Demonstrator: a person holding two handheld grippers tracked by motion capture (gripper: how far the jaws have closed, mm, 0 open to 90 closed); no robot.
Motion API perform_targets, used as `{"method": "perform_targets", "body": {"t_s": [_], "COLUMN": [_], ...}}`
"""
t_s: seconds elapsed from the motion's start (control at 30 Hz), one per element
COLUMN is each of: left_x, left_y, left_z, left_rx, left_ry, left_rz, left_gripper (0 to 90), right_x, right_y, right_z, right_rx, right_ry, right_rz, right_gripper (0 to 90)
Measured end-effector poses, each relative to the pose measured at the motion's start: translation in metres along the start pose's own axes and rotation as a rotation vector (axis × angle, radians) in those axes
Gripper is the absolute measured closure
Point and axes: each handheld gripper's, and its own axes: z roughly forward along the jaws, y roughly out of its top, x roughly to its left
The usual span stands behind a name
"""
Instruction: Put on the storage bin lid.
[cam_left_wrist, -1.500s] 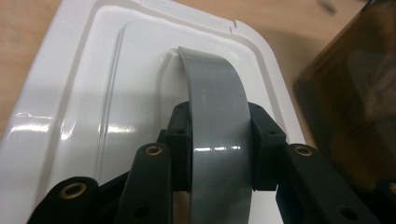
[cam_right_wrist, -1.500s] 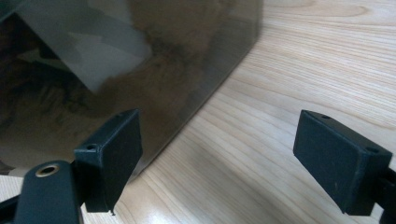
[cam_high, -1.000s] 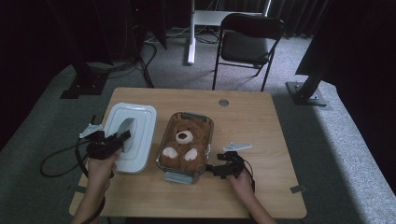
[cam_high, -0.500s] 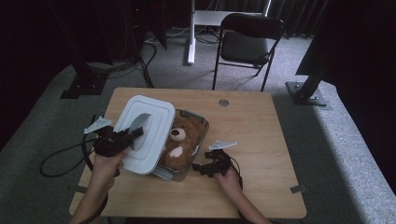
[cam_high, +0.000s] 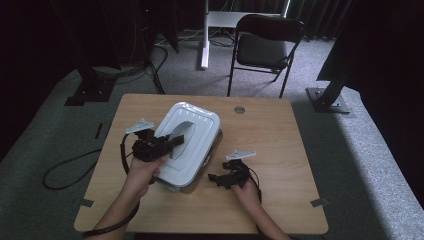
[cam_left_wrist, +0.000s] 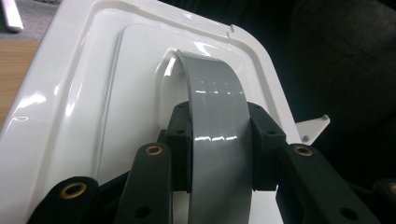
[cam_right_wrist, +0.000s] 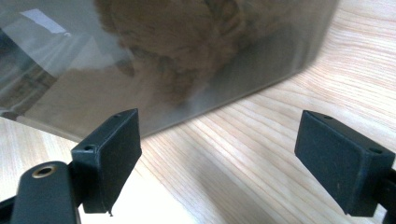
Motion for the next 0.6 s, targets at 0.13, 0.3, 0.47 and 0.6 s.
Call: {"method": "perform_targets", "body": {"t_s": [0.13,0.3,0.47,0.6], "left_x": [-0.006,-0.005,0.007,0.013], "left_y": [0.0,-0.003,-0.006,-0.007], "left_z": [0.017,0.034,0.04,0.041], "left_rx": [0.027,0.072,0.105,0.125], "left_ry": [-0.008,0.046,0.085,0.091], "left_rz": [-0.004,0.023,0.014,0.01], "left_gripper": [67.8,67.8,67.6,67.4], "right_x": [-0.004,-0.005,-0.006,-0.007], "right_y": [-0.001,-0.002,-0.003,-0.003], "right_z": [-0.003,-0.004,-0.005,-0.005], "right_rx": [-0.004,-0.006,-0.005,-0.005], "right_ry": [-0.013,-0.016,-0.019,-0.02], "right_rz": [0.006,0.007,0.007,0.013], "right_gripper": [13.8,13.8,13.8,13.8]}}
